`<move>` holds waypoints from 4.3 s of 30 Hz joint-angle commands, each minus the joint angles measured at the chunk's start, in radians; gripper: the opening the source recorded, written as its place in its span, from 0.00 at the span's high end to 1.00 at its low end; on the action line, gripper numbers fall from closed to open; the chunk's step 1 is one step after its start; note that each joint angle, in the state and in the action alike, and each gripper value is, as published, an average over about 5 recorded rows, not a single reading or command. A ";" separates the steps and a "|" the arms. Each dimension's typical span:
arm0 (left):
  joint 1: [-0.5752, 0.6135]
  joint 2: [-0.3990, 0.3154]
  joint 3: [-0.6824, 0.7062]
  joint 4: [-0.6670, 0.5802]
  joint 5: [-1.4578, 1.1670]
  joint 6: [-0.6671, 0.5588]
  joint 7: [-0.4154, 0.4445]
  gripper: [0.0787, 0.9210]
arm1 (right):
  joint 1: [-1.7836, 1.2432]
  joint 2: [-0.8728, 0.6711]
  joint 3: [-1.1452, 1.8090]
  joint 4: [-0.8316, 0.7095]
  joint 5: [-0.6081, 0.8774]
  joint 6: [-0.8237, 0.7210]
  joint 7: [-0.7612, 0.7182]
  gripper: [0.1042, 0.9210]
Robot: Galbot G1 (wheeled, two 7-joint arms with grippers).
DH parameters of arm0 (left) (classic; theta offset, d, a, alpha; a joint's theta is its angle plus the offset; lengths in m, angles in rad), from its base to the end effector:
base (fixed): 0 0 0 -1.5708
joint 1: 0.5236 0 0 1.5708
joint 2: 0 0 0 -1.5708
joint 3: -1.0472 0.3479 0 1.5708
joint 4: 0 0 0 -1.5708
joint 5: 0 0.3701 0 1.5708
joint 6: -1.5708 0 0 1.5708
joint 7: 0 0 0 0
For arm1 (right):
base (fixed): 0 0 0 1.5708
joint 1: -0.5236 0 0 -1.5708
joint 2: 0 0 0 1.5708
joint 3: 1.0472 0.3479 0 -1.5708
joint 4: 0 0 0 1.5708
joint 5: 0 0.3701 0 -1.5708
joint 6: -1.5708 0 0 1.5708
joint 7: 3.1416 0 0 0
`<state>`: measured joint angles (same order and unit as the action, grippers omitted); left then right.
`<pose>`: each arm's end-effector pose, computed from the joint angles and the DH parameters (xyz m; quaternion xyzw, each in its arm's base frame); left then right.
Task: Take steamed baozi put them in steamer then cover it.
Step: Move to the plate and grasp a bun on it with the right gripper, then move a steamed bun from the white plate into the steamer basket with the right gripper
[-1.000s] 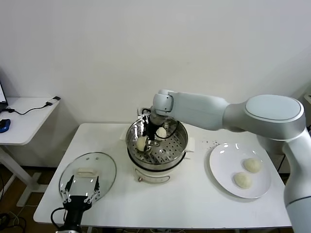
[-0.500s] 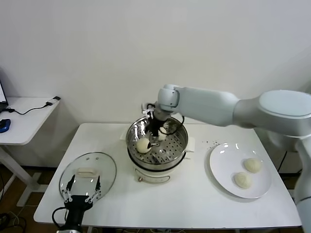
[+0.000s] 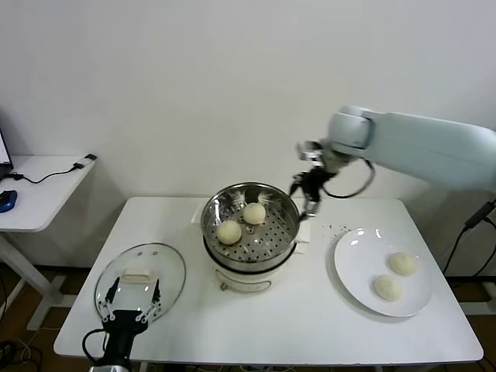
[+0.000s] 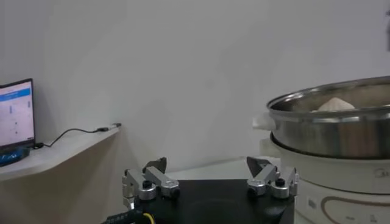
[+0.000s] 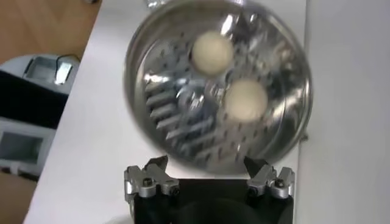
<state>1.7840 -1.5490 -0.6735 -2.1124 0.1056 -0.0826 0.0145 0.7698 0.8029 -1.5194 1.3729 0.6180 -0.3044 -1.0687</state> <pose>0.1274 0.0508 -0.3263 0.0369 -0.9918 -0.1072 0.0589 0.5514 -0.0597 -0.0316 0.5611 -0.5644 0.4806 0.3681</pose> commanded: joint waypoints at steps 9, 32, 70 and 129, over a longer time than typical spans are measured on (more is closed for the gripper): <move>0.000 0.000 0.002 -0.002 0.023 0.016 0.000 0.12 | -0.613 -0.435 0.443 0.028 -0.499 0.074 -0.067 0.12; -0.009 -0.016 0.004 0.026 0.046 0.017 -0.003 0.12 | -0.825 -0.268 0.602 -0.177 -0.607 0.091 -0.043 0.12; 0.008 -0.018 0.008 0.015 0.048 0.009 -0.003 0.12 | 0.010 0.159 0.193 -0.261 -0.596 0.740 -0.208 0.28; 0.036 -0.017 0.002 0.005 0.030 0.008 -0.007 0.12 | -0.250 0.540 0.221 -0.153 -0.754 0.947 -0.168 0.12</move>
<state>1.8195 -1.5672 -0.6705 -2.1074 0.1376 -0.0756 0.0073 0.5072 1.3603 -1.3240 1.2159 -0.1371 0.6367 -1.2447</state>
